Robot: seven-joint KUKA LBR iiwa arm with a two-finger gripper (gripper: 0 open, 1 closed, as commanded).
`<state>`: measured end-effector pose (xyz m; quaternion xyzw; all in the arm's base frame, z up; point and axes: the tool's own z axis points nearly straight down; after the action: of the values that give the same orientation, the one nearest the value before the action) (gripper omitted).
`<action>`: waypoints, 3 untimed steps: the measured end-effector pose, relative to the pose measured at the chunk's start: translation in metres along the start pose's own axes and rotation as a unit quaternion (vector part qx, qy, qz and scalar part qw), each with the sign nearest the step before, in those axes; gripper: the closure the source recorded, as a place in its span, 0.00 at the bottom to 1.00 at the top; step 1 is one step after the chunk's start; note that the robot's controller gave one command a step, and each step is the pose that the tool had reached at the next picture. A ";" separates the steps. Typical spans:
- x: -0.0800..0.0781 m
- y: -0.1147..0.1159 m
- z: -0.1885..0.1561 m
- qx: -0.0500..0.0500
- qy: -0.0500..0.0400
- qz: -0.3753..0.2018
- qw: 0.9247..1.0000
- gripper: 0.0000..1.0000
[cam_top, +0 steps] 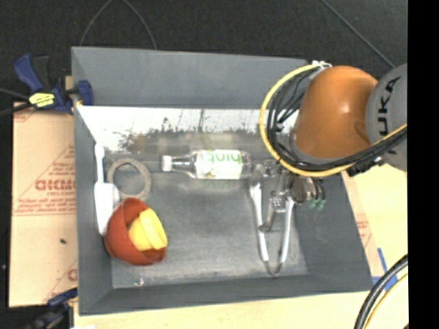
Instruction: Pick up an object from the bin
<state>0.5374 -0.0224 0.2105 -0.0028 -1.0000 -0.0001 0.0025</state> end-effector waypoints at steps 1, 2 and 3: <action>-0.002 0.000 -0.005 0.000 -0.004 0.000 1.000 0.00; -0.016 -0.061 0.124 0.003 -0.005 -0.269 0.963 0.00; -0.033 -0.051 0.138 0.003 -0.005 -0.414 0.910 0.00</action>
Offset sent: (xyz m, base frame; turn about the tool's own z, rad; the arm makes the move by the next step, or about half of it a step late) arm 0.0147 -0.0663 -0.1405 -0.6052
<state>0.5692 -0.0734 0.0722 0.4110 -0.9116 0.0022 -0.0030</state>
